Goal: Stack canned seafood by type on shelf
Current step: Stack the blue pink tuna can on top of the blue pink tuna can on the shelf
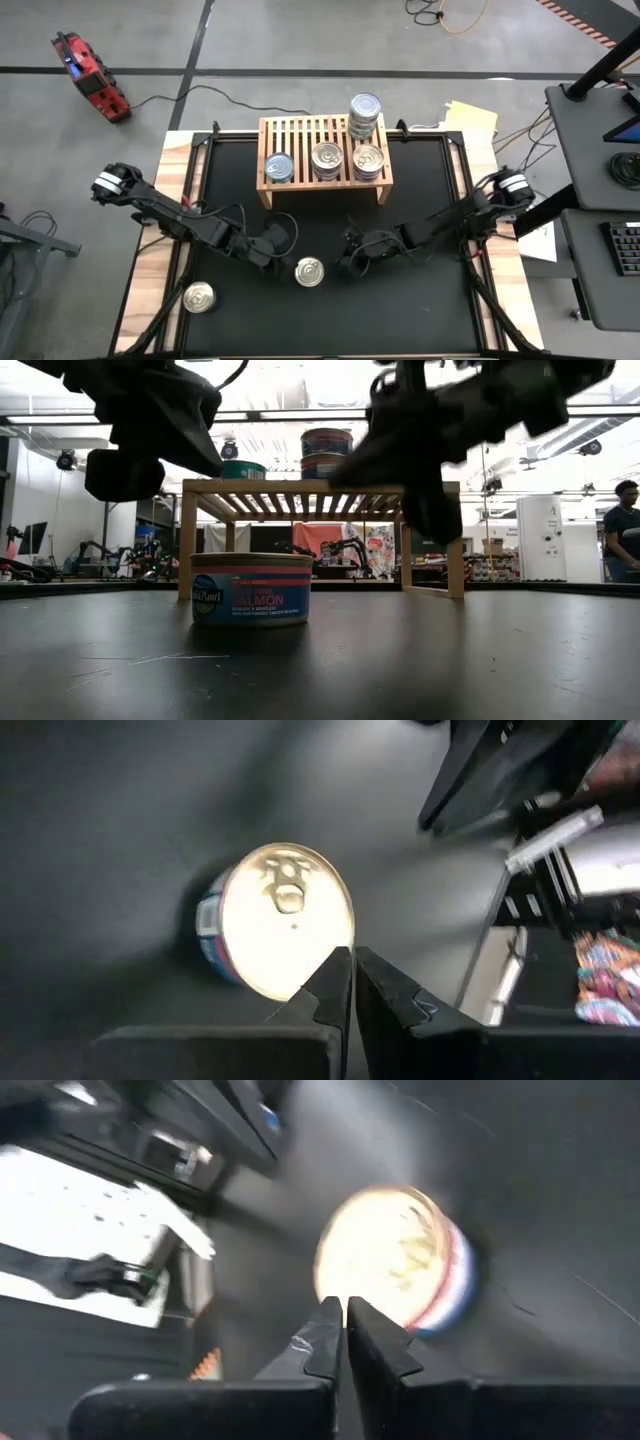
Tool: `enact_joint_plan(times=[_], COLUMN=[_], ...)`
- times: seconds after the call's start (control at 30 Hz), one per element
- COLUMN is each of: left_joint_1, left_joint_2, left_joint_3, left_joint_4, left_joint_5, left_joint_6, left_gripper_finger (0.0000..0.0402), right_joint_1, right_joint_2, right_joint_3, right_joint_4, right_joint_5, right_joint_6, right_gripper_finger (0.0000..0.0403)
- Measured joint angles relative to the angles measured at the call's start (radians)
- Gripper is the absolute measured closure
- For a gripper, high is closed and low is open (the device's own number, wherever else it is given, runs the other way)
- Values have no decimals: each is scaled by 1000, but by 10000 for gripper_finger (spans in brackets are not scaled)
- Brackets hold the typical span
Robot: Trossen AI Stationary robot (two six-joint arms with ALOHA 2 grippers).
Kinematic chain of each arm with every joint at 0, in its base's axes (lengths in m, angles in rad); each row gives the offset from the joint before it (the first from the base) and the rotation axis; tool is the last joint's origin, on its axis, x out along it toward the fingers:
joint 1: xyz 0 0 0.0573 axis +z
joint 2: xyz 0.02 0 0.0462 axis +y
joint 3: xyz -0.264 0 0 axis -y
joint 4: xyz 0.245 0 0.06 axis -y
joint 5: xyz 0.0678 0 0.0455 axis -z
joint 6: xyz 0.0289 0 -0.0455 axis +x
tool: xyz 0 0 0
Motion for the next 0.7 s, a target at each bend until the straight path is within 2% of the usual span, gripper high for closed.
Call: enact_joint_plan(times=[0.23, 0.5, 0.7], left_joint_1=[8, 8, 7], left_joint_2=[0, 0, 1], left_joint_3=[0, -1, -1], left_joint_4=[-49, -58, -69], left_joint_5=[-21, -47, -49], left_joint_6=[-87, -93, -115], left_gripper_finger=[402, 386, 355], right_joint_1=[6, 6, 6], right_joint_2=[103, 129, 187], right_joint_3=[0, 66, 197], right_joint_4=[19, 26, -150], right_joint_5=[1, 0, -1], right_joint_6=[-20, -82, -153], right_gripper_finger=[393, 393, 393])
